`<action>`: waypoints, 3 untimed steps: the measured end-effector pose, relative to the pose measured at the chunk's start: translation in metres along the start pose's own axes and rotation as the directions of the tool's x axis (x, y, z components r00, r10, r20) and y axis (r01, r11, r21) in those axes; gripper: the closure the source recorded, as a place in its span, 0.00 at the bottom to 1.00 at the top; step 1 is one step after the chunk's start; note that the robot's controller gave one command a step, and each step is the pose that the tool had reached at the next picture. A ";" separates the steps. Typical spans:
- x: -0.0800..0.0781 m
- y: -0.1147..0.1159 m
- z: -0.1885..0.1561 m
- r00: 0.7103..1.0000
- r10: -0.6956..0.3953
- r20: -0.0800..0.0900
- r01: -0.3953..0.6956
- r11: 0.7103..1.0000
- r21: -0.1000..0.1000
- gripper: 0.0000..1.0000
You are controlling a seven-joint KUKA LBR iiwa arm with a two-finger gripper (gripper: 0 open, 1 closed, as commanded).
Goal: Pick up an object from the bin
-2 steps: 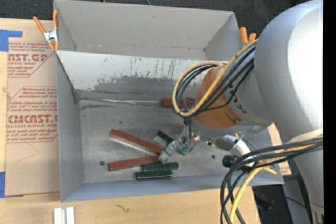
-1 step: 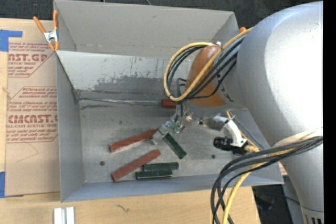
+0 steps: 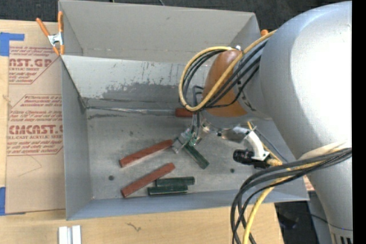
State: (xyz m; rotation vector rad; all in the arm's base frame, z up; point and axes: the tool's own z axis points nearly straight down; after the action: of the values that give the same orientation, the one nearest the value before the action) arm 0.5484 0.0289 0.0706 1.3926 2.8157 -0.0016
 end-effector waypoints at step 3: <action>0.000 0.001 -0.039 1.000 -0.002 0.000 0.002 1.000 0.000 1.00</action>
Offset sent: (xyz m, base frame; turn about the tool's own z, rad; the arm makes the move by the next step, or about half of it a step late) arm 0.0001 0.0000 0.0233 0.0000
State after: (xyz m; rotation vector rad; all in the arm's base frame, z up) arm 0.5490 0.0292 0.1100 1.3897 2.8173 -0.0018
